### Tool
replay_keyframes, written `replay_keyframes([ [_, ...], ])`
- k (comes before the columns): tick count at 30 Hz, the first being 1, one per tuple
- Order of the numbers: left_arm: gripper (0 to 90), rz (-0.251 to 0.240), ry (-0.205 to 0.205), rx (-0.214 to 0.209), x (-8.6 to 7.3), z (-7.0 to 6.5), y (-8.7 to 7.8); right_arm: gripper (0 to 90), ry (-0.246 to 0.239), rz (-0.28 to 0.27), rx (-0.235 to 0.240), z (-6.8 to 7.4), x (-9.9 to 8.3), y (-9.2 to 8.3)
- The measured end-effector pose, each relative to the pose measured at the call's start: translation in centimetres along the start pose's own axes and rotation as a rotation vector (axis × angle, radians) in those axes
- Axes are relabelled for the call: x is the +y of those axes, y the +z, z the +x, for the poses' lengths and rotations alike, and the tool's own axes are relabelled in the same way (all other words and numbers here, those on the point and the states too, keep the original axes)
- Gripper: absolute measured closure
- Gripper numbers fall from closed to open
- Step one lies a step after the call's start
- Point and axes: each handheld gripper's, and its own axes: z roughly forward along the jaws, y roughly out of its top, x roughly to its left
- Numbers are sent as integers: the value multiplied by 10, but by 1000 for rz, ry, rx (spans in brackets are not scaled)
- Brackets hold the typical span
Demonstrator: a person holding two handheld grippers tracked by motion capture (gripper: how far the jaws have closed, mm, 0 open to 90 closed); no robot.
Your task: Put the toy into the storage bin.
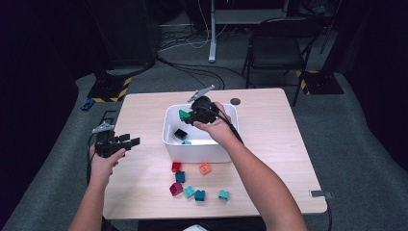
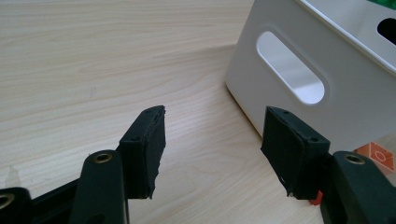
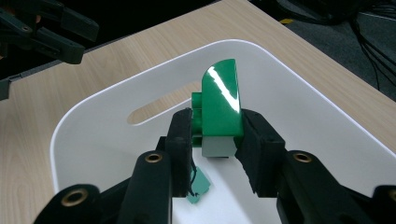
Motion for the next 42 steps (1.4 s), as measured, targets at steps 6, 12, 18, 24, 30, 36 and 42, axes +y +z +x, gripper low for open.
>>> replay_keyframes([
  [6, 395, 4, -5, -3, 0, 0, 1, 659, -9, 12, 15, -5, -1, 12],
  [12, 396, 5, 1, -3, 0, -1, 1, 657, -18, 32, 16, -12, -3, 23],
  [18, 396, 2, -5, -4, 0, 0, 1, 655, -8, 66, 16, -14, -5, 30],
  [24, 397, 1, -4, -4, 0, 0, 1, 599, -5, 80, 14, -15, -6, 33],
  [30, 397, 2, -4, -3, 0, 0, 0, 591, -14, 70, 8, -12, -4, 25],
  [36, 397, 2, 0, 0, 0, 0, 0, 535, -29, 36, -22, -6, -3, 4],
  [42, 398, 7, -5, 2, 0, 0, 1, 518, -41, 7, -26, 0, -3, -28],
])
